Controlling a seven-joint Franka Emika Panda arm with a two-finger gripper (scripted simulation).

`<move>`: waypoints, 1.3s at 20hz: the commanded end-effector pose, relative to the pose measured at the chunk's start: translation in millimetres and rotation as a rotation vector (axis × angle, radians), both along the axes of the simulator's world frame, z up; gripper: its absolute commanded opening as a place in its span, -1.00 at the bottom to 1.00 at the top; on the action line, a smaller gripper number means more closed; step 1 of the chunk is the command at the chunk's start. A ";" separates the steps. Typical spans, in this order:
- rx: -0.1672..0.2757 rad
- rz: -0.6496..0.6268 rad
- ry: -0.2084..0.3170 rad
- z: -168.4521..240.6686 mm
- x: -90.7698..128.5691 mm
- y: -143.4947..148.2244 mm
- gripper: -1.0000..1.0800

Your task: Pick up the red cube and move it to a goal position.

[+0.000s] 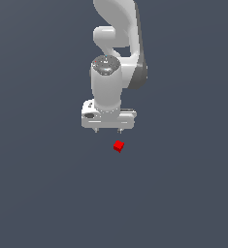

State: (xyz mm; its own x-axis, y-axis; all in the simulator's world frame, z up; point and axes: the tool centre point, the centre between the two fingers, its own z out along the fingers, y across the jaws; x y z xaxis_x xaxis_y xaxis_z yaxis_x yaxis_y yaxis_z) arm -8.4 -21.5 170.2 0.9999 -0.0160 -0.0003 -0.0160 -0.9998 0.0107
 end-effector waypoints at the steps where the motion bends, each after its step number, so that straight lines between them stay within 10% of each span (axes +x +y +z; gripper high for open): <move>1: 0.000 0.000 0.000 0.0 0.0 0.0 0.92; 26: 0.006 -0.365 -0.002 -108.9 -9.6 33.7 0.92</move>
